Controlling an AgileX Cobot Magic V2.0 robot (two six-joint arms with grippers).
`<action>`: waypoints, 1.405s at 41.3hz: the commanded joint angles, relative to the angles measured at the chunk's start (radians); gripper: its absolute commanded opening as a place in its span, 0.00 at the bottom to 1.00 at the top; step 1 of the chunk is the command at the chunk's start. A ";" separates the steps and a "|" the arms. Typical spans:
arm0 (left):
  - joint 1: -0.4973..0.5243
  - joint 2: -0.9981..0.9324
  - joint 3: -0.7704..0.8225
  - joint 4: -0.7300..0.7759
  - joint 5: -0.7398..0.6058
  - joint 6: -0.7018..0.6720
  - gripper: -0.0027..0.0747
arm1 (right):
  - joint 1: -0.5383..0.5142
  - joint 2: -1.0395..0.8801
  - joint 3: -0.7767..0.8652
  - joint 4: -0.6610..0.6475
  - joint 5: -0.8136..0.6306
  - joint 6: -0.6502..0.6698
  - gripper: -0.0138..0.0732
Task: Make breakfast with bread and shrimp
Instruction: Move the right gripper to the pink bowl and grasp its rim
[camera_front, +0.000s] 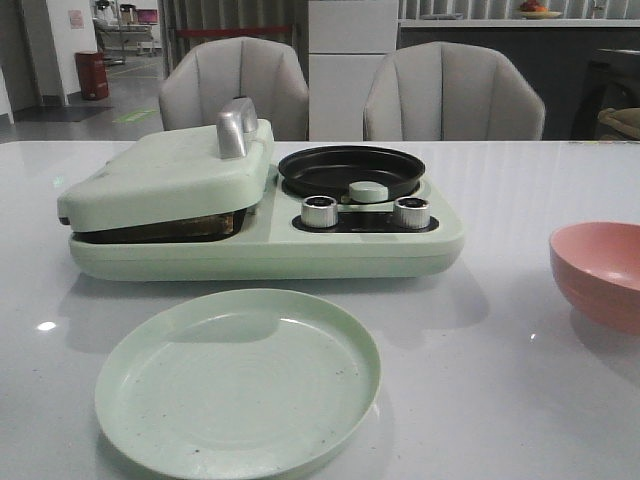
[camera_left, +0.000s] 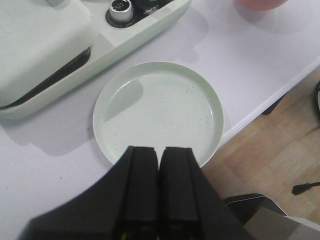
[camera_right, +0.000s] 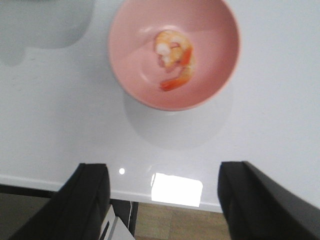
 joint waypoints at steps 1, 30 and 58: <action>-0.009 -0.004 -0.029 0.002 -0.067 -0.009 0.16 | -0.113 0.067 -0.067 -0.006 -0.039 -0.052 0.80; -0.009 -0.004 -0.029 0.002 -0.067 -0.009 0.16 | -0.365 0.578 -0.303 0.378 -0.106 -0.385 0.80; -0.009 -0.004 -0.029 0.002 -0.067 -0.009 0.16 | -0.365 0.662 -0.338 0.302 -0.159 -0.391 0.48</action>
